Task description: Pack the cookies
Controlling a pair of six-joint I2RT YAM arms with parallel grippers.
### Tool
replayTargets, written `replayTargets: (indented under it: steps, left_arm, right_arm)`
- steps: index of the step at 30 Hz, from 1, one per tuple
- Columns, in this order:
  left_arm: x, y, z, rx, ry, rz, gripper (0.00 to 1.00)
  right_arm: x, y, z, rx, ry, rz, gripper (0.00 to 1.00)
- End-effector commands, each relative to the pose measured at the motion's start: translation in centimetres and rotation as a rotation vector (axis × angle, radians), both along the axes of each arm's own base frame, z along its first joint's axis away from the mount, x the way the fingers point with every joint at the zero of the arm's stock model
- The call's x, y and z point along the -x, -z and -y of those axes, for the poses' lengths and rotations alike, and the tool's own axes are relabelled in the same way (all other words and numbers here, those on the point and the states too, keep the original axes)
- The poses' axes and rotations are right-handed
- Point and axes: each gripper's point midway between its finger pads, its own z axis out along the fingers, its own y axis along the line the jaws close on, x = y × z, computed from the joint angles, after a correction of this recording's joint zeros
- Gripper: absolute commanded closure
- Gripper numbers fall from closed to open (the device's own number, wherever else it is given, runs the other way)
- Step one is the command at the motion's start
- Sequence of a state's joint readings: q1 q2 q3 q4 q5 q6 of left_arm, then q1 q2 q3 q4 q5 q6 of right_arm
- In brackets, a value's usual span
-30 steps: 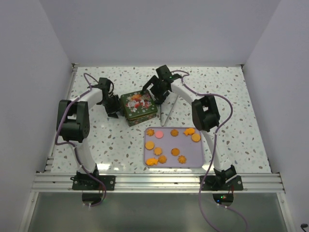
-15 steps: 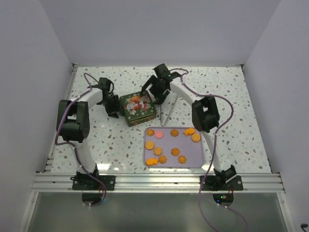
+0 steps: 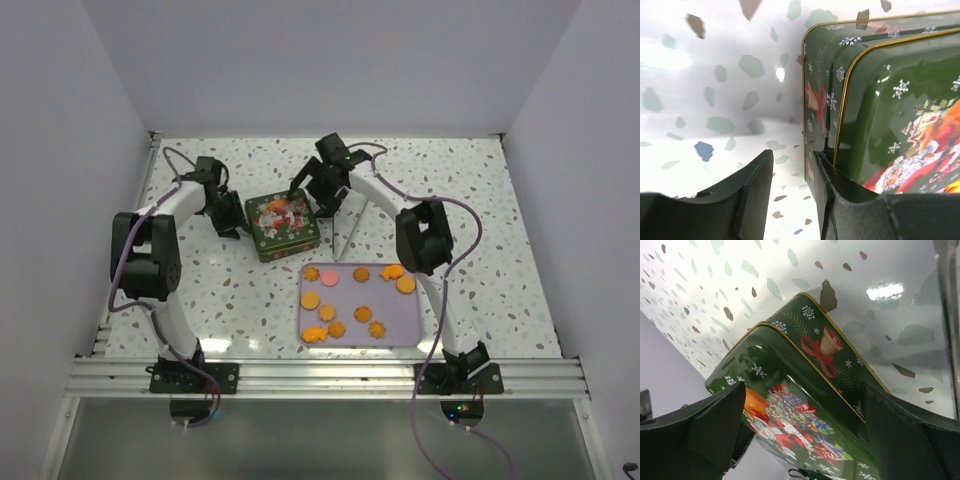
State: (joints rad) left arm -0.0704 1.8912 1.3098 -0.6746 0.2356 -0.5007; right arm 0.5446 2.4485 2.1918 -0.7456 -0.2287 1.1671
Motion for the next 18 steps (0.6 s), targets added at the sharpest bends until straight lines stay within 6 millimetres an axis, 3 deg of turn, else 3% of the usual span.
replayTargets:
  steps: [1,5,8,13,16,18]
  left_arm:
    - [-0.8,-2.6,-0.1,0.044,0.006,0.096,0.57]
    - [-0.5,-3.2,-2.3,0.019,-0.038,0.099,0.58]
    - [-1.2,-5.6,-3.6,0.000,-0.060,0.153,0.64]
    - [-2.0,-9.3,-3.9,-0.021,-0.073,0.226,0.69]
    - [-2.2,-10.8,-3.9,-0.020,-0.082,0.261,0.83]
    - [-2.4,-11.5,-3.4,-0.007,-0.065,0.295,1.00]
  right_arm:
    - [2.2,-6.6,-3.5,-0.133,-0.072,0.050,0.02]
    - [1.9,-6.5,-2.9,-0.130,-0.065,0.054,0.01]
    - [1.9,-6.5,-2.7,-0.129,-0.064,0.054,0.02]
    - [1.8,-6.4,-2.7,-0.134,-0.061,0.055,0.01]
    - [1.8,-6.4,-2.9,-0.136,-0.063,0.054,0.01]
    - [1.9,-6.4,-2.8,-0.134,-0.064,0.053,0.02]
